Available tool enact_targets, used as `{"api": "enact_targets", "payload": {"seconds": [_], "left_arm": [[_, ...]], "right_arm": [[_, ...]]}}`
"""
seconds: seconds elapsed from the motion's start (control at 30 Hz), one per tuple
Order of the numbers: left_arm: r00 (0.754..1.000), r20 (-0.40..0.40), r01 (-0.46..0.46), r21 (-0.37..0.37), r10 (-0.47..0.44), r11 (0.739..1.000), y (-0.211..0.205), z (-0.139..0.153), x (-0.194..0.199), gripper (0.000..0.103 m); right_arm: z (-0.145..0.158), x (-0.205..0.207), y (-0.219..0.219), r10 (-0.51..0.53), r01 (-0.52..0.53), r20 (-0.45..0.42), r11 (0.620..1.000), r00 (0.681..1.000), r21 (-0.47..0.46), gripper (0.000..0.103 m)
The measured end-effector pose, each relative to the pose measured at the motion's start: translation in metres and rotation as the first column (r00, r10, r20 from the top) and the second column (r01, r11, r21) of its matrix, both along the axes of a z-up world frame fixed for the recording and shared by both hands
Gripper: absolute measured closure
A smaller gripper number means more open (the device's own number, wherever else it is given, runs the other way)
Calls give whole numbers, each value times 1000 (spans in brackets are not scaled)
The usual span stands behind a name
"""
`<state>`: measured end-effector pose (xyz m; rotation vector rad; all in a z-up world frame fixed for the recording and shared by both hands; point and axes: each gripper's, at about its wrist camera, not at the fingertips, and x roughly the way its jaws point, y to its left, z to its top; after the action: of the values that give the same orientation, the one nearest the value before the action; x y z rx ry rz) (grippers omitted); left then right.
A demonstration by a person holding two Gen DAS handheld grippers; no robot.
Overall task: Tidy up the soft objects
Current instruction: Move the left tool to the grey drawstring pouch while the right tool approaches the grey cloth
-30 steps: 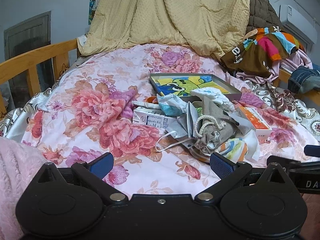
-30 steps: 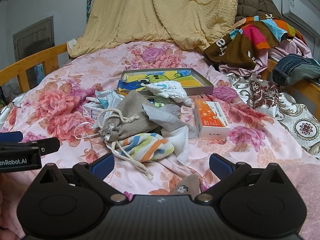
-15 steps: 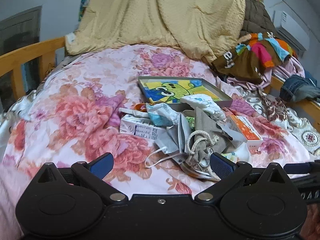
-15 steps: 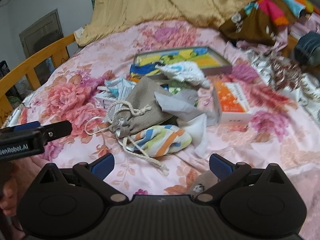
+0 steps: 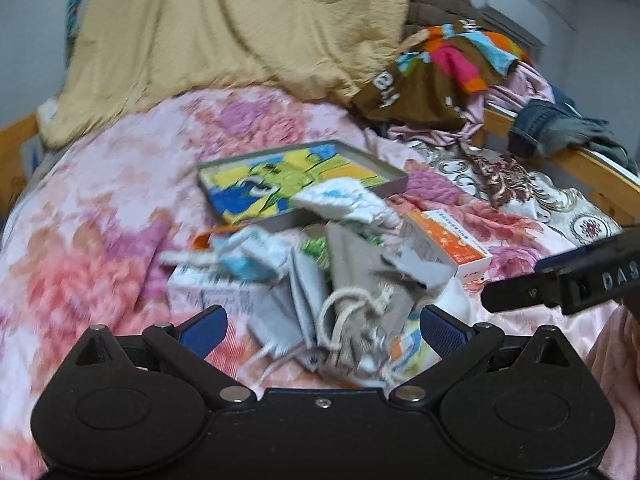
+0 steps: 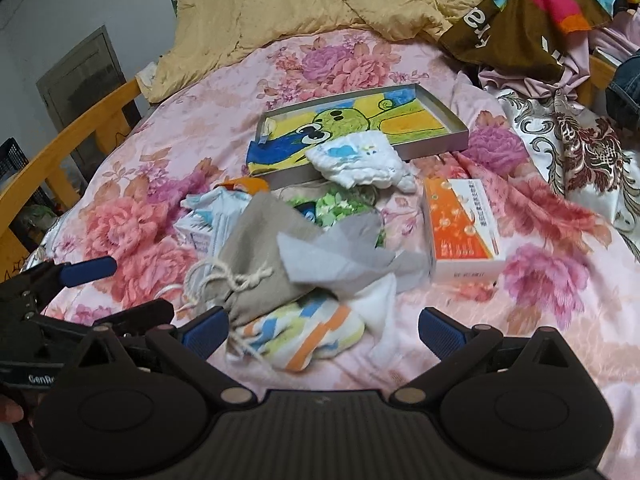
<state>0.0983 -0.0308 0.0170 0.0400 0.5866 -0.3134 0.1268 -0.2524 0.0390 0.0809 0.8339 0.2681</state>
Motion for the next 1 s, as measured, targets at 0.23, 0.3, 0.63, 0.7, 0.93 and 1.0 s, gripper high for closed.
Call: {"api": "enact_targets", "payload": {"seconds": [0.23,0.3,0.63,0.7,0.93,1.0], "left_arm": [[994,30,109,31,-110,994,-18,-4,22,1],[991,26,127,30,-128,991,-21,-8,27,1],[982,-53,184,-3,-184,983,-25,-28,58,3],[979,-62,194,-13,-194,981,-25,-30,62,4],[972,-94,210,-55,-214,976,-25,-33,69,12],[972,-99,206,-67,-212,976,-23,-33,70,13]], "right_arm": [[-14,41,-17,-77,84,-81,993,994,79,0],[-18,48,-16,-88,95,-88,992,992,80,0],[-49,79,-34,-163,201,-193,960,968,197,0],[-54,84,-40,-167,220,-217,945,962,243,0],[-59,95,-47,-131,217,-239,898,962,383,0],[-55,92,-48,-121,203,-217,891,969,407,0]]}}
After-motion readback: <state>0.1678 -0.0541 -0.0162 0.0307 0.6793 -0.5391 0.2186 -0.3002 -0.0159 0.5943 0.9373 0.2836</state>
